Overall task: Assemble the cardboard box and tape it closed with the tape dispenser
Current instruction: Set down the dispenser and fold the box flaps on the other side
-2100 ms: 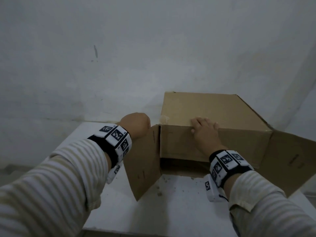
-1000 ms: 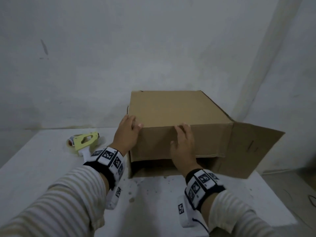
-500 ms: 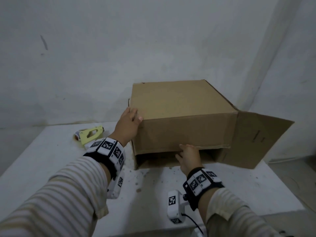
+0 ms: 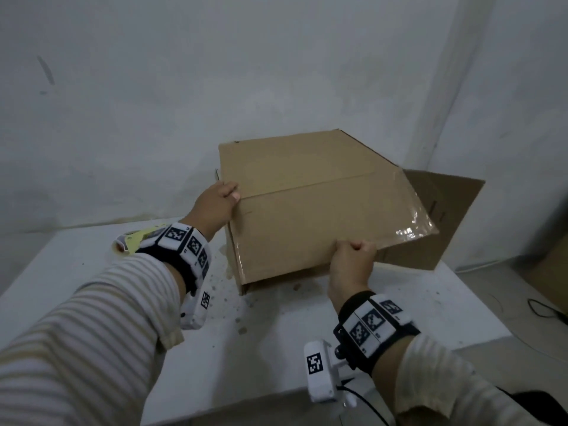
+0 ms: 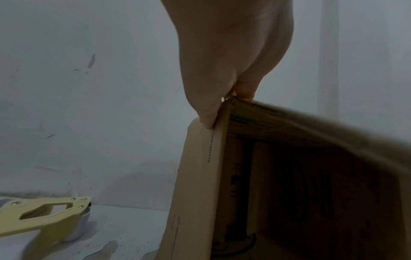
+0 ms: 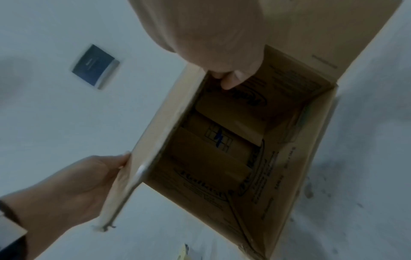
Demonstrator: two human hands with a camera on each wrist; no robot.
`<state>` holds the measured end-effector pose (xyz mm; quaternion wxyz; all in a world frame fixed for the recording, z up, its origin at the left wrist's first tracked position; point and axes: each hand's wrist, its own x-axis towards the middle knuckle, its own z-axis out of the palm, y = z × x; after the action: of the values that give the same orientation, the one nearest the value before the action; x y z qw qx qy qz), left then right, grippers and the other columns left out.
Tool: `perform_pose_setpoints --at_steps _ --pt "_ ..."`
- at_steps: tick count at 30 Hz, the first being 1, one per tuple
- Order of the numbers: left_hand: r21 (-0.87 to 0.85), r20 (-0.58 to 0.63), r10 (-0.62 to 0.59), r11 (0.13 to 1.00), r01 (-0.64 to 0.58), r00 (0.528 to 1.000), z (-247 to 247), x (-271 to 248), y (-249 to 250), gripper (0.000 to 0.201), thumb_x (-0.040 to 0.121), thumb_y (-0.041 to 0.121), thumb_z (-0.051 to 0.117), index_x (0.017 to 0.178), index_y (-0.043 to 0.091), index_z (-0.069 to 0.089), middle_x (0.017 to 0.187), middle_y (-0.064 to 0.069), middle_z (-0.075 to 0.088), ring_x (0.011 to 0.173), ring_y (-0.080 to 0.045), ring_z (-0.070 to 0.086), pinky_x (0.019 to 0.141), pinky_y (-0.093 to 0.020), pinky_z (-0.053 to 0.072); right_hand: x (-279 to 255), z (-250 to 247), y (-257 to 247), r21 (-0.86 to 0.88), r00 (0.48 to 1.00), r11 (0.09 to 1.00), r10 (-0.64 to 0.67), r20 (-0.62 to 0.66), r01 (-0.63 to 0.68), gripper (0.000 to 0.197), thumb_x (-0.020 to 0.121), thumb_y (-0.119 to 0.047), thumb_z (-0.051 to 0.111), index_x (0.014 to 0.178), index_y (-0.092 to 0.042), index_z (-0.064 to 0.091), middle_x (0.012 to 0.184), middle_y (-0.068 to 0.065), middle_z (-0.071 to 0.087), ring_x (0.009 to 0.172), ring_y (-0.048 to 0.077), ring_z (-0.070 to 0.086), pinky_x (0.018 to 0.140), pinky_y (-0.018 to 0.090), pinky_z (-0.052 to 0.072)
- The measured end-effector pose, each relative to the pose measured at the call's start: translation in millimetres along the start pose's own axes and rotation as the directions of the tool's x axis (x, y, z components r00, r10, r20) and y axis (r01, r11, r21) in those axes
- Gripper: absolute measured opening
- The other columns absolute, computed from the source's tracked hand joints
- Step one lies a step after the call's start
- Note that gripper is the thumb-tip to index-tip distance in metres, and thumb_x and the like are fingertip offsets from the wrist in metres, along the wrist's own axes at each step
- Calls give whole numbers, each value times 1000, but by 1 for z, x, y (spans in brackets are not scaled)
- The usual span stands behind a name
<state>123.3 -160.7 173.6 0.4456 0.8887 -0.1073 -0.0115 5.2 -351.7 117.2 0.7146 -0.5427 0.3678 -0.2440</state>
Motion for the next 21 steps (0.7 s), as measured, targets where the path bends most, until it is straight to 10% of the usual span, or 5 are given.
perform_pose_setpoints --at_steps 5,9,13,18,21 --pt "-202 37 1 979 7 999 -2 3 -6 39 100 22 40 138 15 48 157 -6 25 145 -23 23 120 -43 20 -13 -4 -46 -17 931 932 -361 49 362 20 90 -7 45 83 -24 37 78 -7 40 68 11 40 62 24 38" --pt "-359 -13 -3 933 -2 1000 4 -2 -8 34 100 18 38 128 19 56 154 -8 30 143 -24 27 118 -39 23 -12 6 -82 2 827 836 -542 150 548 31 97 -25 46 126 -20 36 115 2 51 101 14 52 87 30 45" --pt "-394 -4 7 919 -8 1000 12 -5 -9 45 87 17 41 125 33 58 159 -2 20 147 -23 16 120 -43 19 12 26 -100 -74 661 670 -699 273 738 64 97 -31 47 150 -17 14 150 11 29 134 22 36 113 39 33" --pt "-403 -61 -16 915 -10 998 25 -2 -21 62 75 60 56 132 38 45 157 4 24 144 -15 24 117 -44 25 57 38 -109 -369 531 382 -625 572 847 64 95 -26 52 150 -20 20 147 14 26 135 27 30 110 36 27" --pt "-328 -192 -54 945 -12 980 36 -4 -8 57 88 51 52 135 23 36 142 0 41 130 -21 43 104 -35 37 87 42 -105 -537 549 176 -473 689 825 61 95 -38 48 149 -27 22 155 13 18 143 31 18 116 48 24"
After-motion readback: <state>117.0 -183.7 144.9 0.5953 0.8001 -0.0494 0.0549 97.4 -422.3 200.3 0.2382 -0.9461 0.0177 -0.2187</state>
